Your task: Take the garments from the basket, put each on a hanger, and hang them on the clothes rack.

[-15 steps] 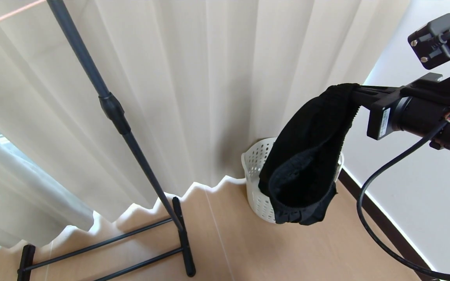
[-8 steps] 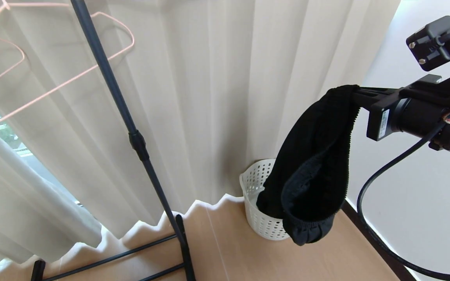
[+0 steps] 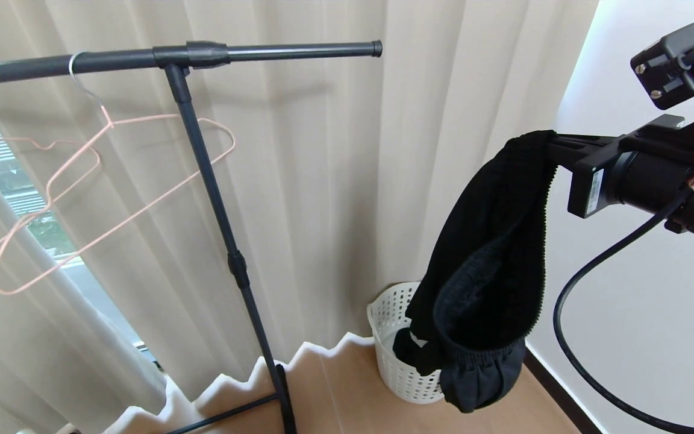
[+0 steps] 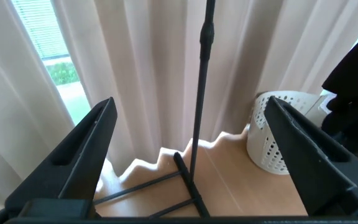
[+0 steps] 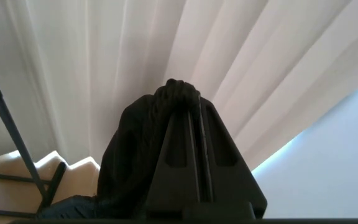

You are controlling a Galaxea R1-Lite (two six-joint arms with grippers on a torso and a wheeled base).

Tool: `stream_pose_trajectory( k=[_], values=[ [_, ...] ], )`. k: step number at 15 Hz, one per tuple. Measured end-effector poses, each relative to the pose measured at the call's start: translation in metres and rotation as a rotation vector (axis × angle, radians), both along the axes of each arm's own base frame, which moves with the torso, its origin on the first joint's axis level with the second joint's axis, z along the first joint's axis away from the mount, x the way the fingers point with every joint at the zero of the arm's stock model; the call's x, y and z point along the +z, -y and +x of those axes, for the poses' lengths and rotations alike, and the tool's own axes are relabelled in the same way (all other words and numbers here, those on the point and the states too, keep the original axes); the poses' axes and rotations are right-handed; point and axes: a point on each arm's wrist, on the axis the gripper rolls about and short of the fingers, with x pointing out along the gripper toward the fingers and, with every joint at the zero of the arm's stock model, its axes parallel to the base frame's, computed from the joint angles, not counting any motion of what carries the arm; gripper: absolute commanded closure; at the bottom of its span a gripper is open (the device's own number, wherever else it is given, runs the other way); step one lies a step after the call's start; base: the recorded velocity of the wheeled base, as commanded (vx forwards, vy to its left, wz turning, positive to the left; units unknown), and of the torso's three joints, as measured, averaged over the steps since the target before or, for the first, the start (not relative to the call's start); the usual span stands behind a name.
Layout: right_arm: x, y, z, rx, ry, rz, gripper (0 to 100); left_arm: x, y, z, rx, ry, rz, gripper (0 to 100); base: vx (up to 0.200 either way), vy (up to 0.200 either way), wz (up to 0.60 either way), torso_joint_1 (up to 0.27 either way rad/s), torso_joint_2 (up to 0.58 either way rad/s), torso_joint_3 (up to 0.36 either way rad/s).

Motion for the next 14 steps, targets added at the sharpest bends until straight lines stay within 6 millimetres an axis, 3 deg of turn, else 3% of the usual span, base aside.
stream_pose_trajectory(
  k=[8,14],
  values=[
    [0.0005,0.0006,-0.0013,0.0,0.002,0.001,100,0.0,0.0,0.0,0.001,0.0,0.0,0,0.0,0.0,0.0,0.242,-0.57,-0.261],
    [-0.0009,0.0006,-0.0012,0.001,-0.002,-0.001,100,0.0001,-0.0001,0.0,0.004,0.001,-0.003,0,0.0,0.0,0.0,0.187,-0.42,-0.231]
  ],
)
